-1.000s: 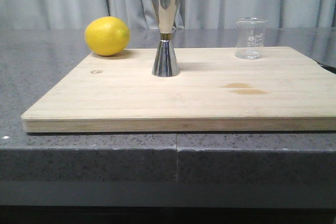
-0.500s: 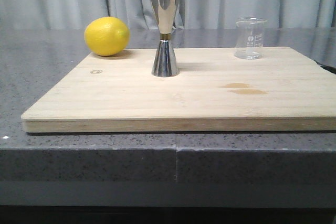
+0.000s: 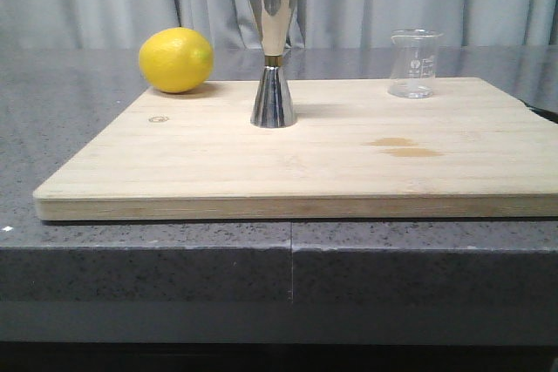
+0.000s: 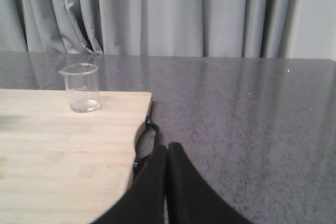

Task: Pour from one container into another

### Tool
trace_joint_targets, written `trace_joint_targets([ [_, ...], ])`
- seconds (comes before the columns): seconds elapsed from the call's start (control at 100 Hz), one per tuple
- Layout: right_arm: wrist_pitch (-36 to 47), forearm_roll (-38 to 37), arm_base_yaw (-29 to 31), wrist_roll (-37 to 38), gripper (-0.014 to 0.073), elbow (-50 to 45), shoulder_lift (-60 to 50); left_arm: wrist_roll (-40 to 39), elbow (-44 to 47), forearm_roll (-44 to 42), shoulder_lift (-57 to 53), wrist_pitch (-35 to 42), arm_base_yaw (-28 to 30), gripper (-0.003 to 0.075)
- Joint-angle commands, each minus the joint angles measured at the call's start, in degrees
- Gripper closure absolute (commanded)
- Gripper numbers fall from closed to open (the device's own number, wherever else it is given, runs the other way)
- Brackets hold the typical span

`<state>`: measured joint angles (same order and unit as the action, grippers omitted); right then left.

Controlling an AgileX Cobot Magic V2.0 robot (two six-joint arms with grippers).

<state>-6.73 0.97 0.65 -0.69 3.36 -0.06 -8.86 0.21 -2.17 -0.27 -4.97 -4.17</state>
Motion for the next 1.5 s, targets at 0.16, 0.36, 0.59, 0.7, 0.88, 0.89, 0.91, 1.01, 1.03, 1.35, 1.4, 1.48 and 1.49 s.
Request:
trace_joint_targets([
  [0.16,8.2,-6.4,0.3,8.6,0.0662,-4.5,0.2,-0.1,1.2,0.5,-1.4,4.2,0.2,0.0741],
  [0.36,7.2,-6.4,0.3,8.6,0.0662,-5.4,-0.7,-0.1,1.2,0.5,-1.4,4.2,0.2,0.0741],
  [0.59,7.2,-5.7,0.3,8.6,0.0662,-5.4,-0.8,-0.1,1.2,0.5,-1.4,4.2,0.2,0.0741],
  [0.7,7.4,-5.7,0.3,8.6,0.0662,-5.4,-1.7,-0.1,1.2,0.5,-1.4,4.2,0.2,0.0741],
  [0.88,7.5,-5.7,0.3,8.6,0.0662,-5.4,-1.7,-0.1,1.2,0.5,-1.4,4.2,0.2,0.0741],
  [0.89,7.5,-5.7,0.3,8.6,0.0662,-5.4,-1.7,-0.1,1.2,0.5,-1.4,4.2,0.2,0.0741],
  [0.91,7.5,-5.7,0.3,8.6,0.0662,-5.4,-1.7,-0.1,1.2,0.5,-1.4,4.2,0.2,0.0741],
  [1.01,7.5,-5.7,0.3,8.6,0.0662,-5.4,-1.7,-0.1,1.2,0.5,-1.4,4.2,0.2,0.0741],
  [1.03,7.5,-5.7,0.3,8.6,0.0662,-5.4,-1.7,-0.1,1.2,0.5,-1.4,4.2,0.2,0.0741],
  [1.35,7.5,-5.7,0.3,8.6,0.0662,-5.4,-1.7,-0.1,1.2,0.5,-1.4,4.2,0.2,0.0741],
  [1.4,7.5,-5.7,0.3,8.6,0.0662,-5.4,-1.7,-0.1,1.2,0.5,-1.4,4.2,0.2,0.0741],
  [1.48,7.5,-5.7,0.3,8.6,0.0662,-5.4,-1.7,-0.1,1.2,0.5,-1.4,4.2,0.2,0.0741],
  [1.49,7.5,-5.7,0.3,8.6,0.0662,-5.4,-1.7,-0.1,1.2,0.5,-1.4,4.2,0.2,0.0741],
])
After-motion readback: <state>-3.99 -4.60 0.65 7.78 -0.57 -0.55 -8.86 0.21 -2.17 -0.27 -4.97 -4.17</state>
